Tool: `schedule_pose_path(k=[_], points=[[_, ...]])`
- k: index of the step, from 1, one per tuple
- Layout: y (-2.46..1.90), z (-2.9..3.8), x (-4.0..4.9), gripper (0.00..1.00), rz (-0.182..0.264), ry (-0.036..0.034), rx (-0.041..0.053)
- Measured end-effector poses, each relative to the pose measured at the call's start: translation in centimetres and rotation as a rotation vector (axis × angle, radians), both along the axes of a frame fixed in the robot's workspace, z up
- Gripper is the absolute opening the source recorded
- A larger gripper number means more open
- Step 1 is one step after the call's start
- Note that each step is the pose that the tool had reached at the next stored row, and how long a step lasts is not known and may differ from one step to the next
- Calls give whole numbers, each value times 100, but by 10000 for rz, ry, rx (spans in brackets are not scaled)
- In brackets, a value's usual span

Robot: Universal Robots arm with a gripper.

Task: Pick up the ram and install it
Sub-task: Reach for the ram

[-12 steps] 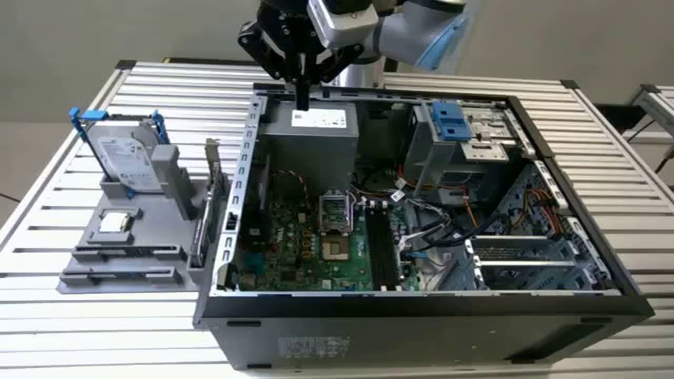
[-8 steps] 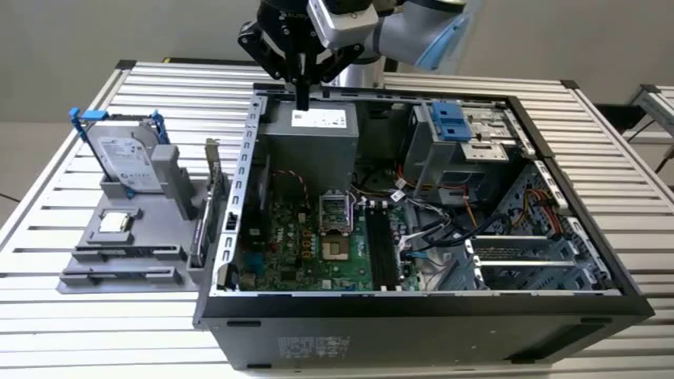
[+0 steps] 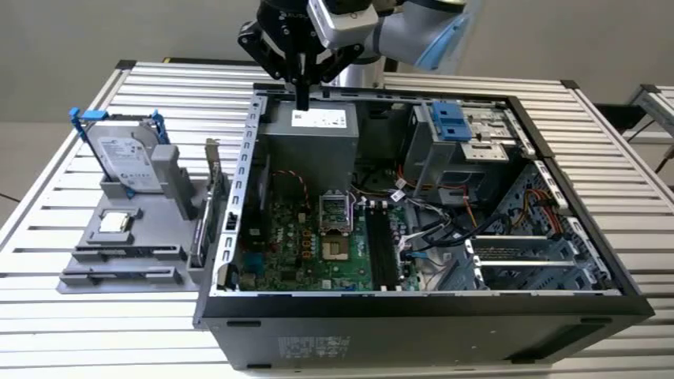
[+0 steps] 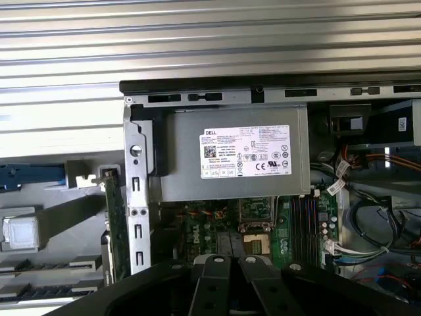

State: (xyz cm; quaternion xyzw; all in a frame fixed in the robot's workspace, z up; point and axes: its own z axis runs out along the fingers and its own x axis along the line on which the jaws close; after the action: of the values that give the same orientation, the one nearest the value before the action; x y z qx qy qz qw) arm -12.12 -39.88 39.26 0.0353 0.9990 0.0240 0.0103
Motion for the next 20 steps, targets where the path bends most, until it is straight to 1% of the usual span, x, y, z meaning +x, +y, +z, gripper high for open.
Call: schedule_pose_path(k=[3,4,5,20], points=[[-1,1,-24,0,-1,0,-1],[0,0,-67,0,-3,-1,0],[0,0,-75,0,-3,-1,1],[0,0,-126,0,-5,-1,1]])
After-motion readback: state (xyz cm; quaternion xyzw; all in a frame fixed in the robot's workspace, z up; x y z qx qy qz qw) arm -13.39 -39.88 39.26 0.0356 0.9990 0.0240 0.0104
